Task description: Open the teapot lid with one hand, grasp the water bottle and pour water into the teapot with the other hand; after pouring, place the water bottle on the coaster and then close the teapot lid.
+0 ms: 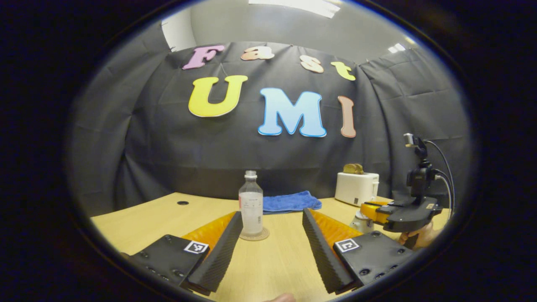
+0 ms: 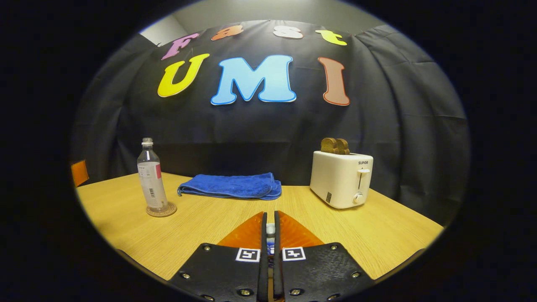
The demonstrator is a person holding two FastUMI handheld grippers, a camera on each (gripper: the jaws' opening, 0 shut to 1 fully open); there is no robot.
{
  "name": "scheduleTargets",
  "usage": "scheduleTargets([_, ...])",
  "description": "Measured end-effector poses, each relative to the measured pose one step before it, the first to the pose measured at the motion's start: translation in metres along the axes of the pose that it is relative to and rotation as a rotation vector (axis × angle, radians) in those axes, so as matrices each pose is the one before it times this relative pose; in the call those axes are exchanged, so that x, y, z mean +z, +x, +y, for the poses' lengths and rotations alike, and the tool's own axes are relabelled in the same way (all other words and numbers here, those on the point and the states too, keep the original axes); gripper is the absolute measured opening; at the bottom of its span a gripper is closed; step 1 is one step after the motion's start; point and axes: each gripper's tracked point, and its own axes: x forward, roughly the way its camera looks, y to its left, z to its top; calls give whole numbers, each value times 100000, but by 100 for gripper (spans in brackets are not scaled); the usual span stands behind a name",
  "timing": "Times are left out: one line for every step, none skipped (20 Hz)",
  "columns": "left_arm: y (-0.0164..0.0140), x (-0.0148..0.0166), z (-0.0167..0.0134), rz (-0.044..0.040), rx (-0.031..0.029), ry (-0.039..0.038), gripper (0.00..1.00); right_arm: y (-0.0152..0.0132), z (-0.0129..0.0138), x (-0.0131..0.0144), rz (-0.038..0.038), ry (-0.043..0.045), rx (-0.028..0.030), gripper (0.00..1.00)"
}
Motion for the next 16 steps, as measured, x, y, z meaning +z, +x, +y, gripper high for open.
scheduleTargets([-18,-259,105,450,420,890,99,-110,-110,-105,1092,227,-437,5])
scheduleTargets([67,-236,-203,481,169,411,99,285,-45,-71,166,112,-120,5])
scheduleTargets([-65,-114,-146,439,-244,33,99,111,17,-85,-204,149,-125,8])
scheduleTargets([22,-160,-202,720,-153,-67,99,-345,16,206,-225,-501,72,9])
scheduleTargets([-109,-107,116,556,993,16,99,-113,318,165,-786,-355,1000,19])
scheduleTargets([-112,152,154,-242,796,227,99,-176,-109,191,-569,-1003,-503,26])
scheduleTargets([-205,254,-71,-569,160,435,99,-191,-220,235,-1049,-1134,-666,35])
scheduleTargets([-179,141,-122,-556,499,320,99,-403,-127,798,-1716,-723,-889,43])
scheduleTargets([-265,151,-106,-255,93,508,99,-650,-38,846,-1800,-744,-839,48])
scheduleTargets([-91,-71,-128,-90,411,755,99,-875,79,1094,-2275,-475,98,48])
scheduleTargets([-119,-55,-68,159,379,729,99,-1108,350,774,-1801,-678,282,58])
scheduleTargets([-133,-109,-326,372,-42,438,99,-1183,425,675,-735,-1,1021,66])
scheduleTargets([-278,-195,-327,298,127,-12,99,-1480,657,288,-344,1807,2081,79])
scheduleTargets([-133,-109,-316,372,194,-656,99,-1470,791,206,-51,2895,2149,84])
scheduleTargets([-368,-120,-329,188,409,-1113,99,-1474,621,-136,677,3125,1283,90])
scheduleTargets([-278,-319,-389,314,772,-1236,99,-1346,481,-355,861,2223,448,92])
